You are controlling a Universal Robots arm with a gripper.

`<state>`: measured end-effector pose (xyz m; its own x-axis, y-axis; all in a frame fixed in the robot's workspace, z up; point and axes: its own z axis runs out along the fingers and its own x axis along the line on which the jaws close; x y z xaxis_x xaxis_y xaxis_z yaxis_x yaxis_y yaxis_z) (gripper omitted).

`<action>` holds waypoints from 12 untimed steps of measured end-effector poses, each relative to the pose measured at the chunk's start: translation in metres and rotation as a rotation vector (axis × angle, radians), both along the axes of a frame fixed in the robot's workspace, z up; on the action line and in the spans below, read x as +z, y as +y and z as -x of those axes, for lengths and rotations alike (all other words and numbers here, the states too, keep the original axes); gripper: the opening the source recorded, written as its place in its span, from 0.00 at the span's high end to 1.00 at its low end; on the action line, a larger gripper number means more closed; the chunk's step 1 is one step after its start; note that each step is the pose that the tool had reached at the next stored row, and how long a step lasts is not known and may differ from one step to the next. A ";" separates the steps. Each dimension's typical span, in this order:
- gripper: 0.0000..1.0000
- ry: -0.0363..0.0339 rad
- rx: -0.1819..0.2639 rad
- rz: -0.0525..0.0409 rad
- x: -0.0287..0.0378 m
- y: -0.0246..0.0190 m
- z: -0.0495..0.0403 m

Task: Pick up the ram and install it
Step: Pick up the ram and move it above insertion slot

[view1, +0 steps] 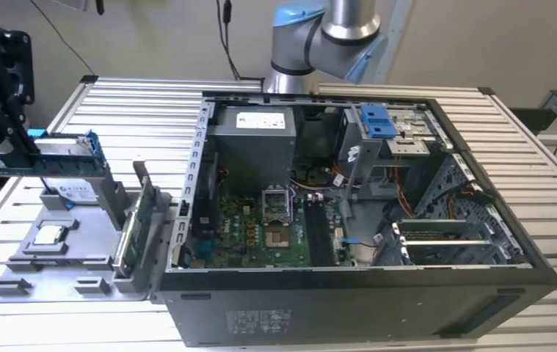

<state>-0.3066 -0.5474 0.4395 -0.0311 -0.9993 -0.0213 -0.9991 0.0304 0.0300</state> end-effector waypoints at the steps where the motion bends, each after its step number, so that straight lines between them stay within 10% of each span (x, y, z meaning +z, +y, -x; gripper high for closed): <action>1: 0.86 0.0005 0.000 0.0000 0.0000 0.0000 -0.0022; 12: 0.86 0.0061 0.000 0.0001 0.0000 0.0000 -0.0272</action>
<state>-0.2794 -0.5474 0.4396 -0.0312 -0.9993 -0.0210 -0.9989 0.0305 0.0362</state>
